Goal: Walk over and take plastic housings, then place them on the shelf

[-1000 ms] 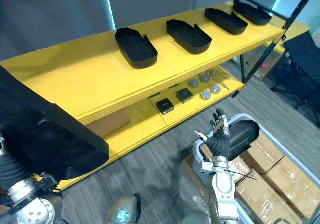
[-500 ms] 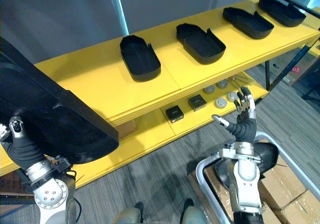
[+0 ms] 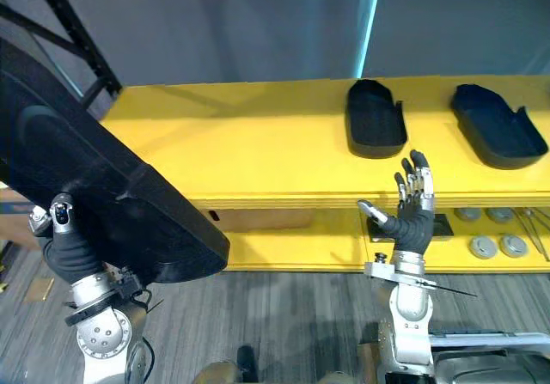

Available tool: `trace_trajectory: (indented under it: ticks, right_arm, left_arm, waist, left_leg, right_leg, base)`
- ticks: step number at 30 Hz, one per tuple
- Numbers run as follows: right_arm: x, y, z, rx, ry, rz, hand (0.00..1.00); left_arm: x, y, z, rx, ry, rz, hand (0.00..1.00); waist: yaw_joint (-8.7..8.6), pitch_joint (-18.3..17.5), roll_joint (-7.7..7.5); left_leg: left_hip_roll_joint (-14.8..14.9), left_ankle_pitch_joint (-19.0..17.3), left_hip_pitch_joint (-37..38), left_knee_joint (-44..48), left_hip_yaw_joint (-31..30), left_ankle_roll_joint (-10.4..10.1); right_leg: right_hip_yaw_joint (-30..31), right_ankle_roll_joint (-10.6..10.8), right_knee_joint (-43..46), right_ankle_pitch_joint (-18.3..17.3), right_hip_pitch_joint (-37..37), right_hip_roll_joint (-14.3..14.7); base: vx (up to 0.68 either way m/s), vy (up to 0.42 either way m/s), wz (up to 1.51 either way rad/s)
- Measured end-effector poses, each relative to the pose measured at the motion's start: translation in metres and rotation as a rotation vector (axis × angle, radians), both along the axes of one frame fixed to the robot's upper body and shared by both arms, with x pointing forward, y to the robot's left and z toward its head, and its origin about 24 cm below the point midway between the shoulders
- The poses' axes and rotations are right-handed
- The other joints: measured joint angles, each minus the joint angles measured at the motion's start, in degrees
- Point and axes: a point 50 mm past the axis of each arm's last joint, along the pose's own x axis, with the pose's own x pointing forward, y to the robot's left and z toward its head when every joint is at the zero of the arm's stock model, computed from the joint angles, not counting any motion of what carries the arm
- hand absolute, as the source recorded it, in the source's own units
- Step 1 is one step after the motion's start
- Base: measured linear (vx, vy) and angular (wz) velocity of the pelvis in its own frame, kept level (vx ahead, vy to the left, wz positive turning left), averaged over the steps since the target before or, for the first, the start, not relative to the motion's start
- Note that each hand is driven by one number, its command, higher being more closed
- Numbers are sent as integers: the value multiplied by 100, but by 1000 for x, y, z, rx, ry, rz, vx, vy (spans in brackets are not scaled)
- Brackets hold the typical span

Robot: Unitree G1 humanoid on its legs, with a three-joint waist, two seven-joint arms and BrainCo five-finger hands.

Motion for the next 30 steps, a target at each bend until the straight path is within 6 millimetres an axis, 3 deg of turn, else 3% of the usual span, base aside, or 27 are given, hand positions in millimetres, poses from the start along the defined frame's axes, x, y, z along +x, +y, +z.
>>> trace_trajectory:
  ticks: [5, 6, 9, 12, 14, 17, 19, 21, 23, 26, 29, 30]
  right_arm:
    - [-4, 3, -9, 42, 33, 67, 0]
    - [-4, 4, -13, 55, 46, 88, 0]
    - [2, 13, -22, 46, 86, 150, 0]
    - [8, 22, -15, 36, 56, 194, 0]
    - [12, 23, -11, 33, 40, 196, 0]
    - [14, 20, -12, 54, 46, 155, 0]
    - [13, 20, -18, 79, 68, 136, 0]
    - [9, 21, -24, 109, 87, 132, 0]
    - [7, 29, -26, 107, 90, 131, 0]
    - [7, 31, -25, 110, 89, 125, 0]
    - [8, 30, -23, 88, 80, 122, 0]
    - [7, 30, -25, 85, 85, 128, 0]
  left_arm:
    - [-1, -2, -3, 14, 27, -6, 100]
    - [-1, -1, -4, 11, 30, -1, 100]
    - [-5, 2, -8, 3, 55, 30, 100]
    - [-7, 1, -11, -16, 65, 41, 100]
    - [-7, -2, -12, -25, 69, 34, 100]
    - [-6, -2, -10, 33, 74, 22, 100]
    - [-5, -3, -8, 55, 70, -3, 100]
    - [-3, -1, -5, 89, 67, -23, 100]
    - [-3, 4, -3, 138, 74, -35, 100]
    - [3, 8, 5, 196, 54, -62, 100]
    - [12, 7, 11, 170, 28, -72, 100]
    - [14, 7, 8, 147, 38, -68, 100]
  waist:
    - [-97, -21, -22]
    - [-98, -19, -25]
    - [11, 6, -60]
    - [15, 32, -21]
    - [10, 53, -8]
    - [-19, 94, -71]
    - [-28, 105, -89]
    - [-29, 148, -153]
    - [-40, 143, -158]
    - [-37, 101, -226]
    - [-62, 112, -210]
    - [-171, 108, -216]
  left_leg:
    - [-2, 14, 39, -41, 150, -6]
    - [37, -114, -115, 302, 102, 7]
    - [208, -286, -565, 1378, -630, -8]
    - [227, -284, -505, 1275, -856, -3]
    - [161, -282, -304, 938, -1058, -13]
    - [-43, -348, -16, 541, -1146, -183]
    - [-203, -456, -21, 576, -1136, -131]
    - [-290, -536, -23, 586, -1130, -40]
    - [-240, -536, 29, 492, -1119, -32]
    - [-73, -415, -48, 282, -1125, -8]
    - [198, -288, -154, 64, -1122, -142]
    - [246, -237, -131, -1, -1136, -227]
  right_leg:
    - [200, 88, -280, 192, -23, 82]
    - [249, 109, -280, 204, -43, 96]
    - [421, 147, -234, 236, -31, 123]
    - [400, 88, -118, 185, -24, 101]
    - [396, 86, 41, 114, -27, 72]
    - [395, 181, 233, 30, -18, -150]
    - [427, 150, 330, 15, -28, -313]
    - [537, -15, 551, 93, -109, -377]
    - [901, -289, 624, 283, -271, -241]
    - [1456, -264, -48, 398, -321, 171]
    - [1708, -242, -797, 444, -632, 738]
    - [1889, -203, -905, 751, -663, 860]
  base:
    - [13, 37, -22]
    - [44, 9, -13]
    - [45, 2, -24]
    - [16, 23, -3]
    - [-38, -24, 9]
    - [-73, 49, 6]
    - [-61, 110, 5]
    - [-64, 107, 1]
    - [-37, 110, -10]
    - [-7, 22, -9]
    - [-32, -104, -10]
    - [40, -143, 2]
